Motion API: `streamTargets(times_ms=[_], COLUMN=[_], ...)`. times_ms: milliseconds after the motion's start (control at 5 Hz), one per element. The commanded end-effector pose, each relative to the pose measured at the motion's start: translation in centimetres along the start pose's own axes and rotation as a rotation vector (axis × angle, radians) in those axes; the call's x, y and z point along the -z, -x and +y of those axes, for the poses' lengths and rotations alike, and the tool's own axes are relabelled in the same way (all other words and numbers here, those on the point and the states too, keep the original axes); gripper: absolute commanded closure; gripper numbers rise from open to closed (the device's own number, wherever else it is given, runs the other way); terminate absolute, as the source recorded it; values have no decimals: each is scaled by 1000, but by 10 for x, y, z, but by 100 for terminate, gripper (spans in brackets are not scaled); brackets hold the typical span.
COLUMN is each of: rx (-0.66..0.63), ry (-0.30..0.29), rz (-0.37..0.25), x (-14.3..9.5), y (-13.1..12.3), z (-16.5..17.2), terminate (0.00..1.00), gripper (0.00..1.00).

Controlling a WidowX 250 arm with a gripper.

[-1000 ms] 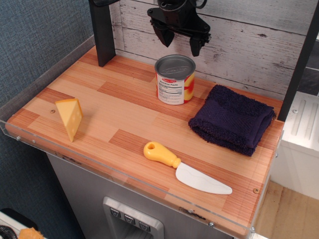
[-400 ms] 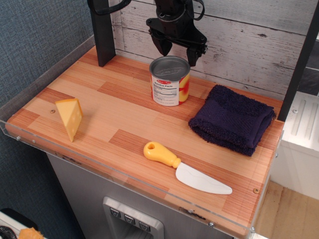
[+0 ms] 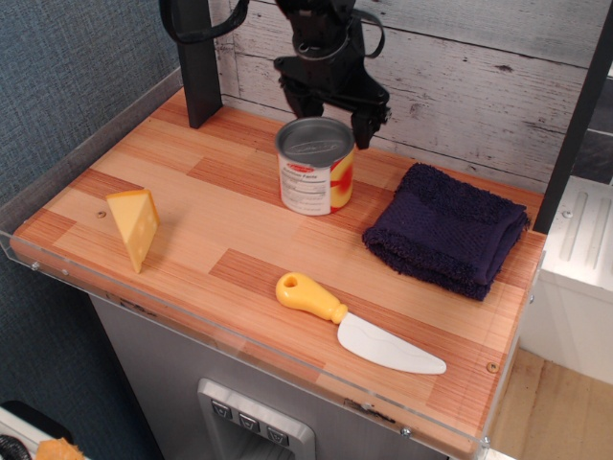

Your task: Place the can between the cheese and the knife

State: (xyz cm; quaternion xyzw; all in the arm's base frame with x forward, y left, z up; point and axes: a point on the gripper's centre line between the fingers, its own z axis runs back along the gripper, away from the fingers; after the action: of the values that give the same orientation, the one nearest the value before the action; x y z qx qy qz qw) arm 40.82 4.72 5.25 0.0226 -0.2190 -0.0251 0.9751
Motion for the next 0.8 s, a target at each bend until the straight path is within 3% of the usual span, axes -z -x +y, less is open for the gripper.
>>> streamTargets(times_ms=[0,600], rx=[18,21], ry=[-37,-75], rz=[-18,0], x=[-24,-32], y=[3,29], z=[8,19], terminate=[0,0], gripper=[0,0])
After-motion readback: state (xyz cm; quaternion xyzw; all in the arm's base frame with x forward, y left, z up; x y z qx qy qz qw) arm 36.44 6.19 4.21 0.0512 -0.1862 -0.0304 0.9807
